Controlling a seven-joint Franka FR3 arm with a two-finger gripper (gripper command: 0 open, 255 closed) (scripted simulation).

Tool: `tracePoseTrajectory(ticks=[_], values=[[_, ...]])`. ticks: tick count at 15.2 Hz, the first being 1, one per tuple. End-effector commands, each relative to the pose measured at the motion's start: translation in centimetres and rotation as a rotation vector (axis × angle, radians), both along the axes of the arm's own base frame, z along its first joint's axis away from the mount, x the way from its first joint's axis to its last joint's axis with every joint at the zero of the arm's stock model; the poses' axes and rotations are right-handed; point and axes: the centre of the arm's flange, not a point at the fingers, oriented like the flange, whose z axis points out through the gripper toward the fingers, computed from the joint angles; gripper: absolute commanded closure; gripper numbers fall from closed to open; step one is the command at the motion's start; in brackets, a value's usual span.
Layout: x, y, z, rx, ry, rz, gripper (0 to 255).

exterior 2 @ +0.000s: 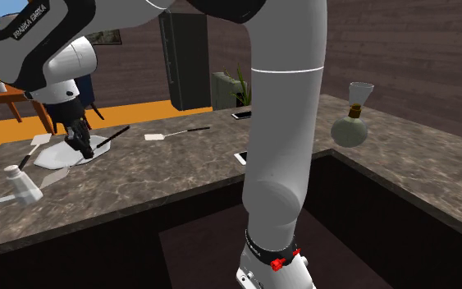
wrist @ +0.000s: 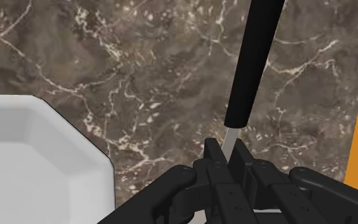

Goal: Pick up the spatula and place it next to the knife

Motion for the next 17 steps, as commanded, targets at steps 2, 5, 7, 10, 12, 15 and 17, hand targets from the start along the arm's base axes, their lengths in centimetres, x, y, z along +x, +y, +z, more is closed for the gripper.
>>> tracePoseTrajectory(ticks=[2, 5, 7, 10, 12, 15, 17], values=[[0.0, 0.2, -1.5, 0.000, 0.000, -0.001, 255], [0.0, 0.2, -3.1, 0.000, 0.000, -0.001, 255], [0.0, 0.2, -4.2, 0.000, 0.000, -0.001, 255], [0.0, 0.2, -5.8, 0.000, 0.000, -0.001, 255], [0.0, 0.2, -6.8, 0.000, 0.000, -0.001, 255], [0.0, 0.2, -6.8, 0.000, 0.000, -0.001, 255], [0.0, 0.2, -6.8, 0.000, 0.000, -0.001, 255]])
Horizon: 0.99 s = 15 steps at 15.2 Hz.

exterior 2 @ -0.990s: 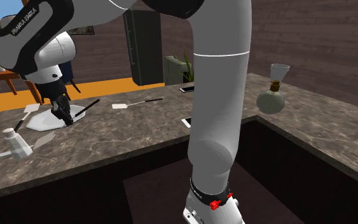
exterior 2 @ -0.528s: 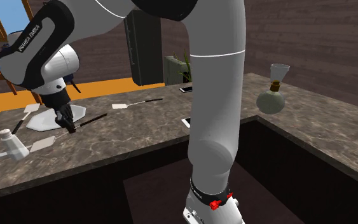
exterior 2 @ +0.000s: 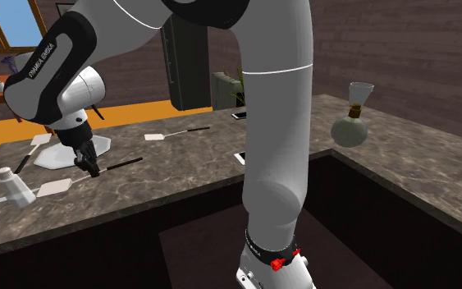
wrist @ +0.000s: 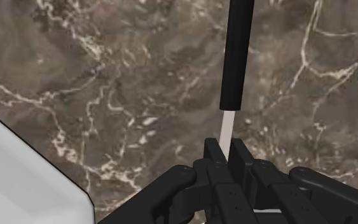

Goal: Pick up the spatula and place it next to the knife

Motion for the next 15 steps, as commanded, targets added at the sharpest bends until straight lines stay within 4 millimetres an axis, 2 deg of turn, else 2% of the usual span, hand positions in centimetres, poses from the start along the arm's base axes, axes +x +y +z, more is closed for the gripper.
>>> tracePoseTrajectory(ticks=[1, 3, 4, 9, 13, 15], values=[[0.0, 0.0, 0.0, 0.000, 0.000, 0.000, 255], [0.0, 0.0, 0.0, 0.000, 0.000, 0.000, 255], [0.0, 0.0, 0.0, 0.000, 0.000, 0.000, 0], [0.0, 0.0, 0.0, 0.000, 0.000, 0.000, 0], [0.0, 0.3, 5.0, 0.000, 0.000, 0.000, 0], [0.0, 0.3, 5.0, 0.000, 0.000, 0.000, 0]])
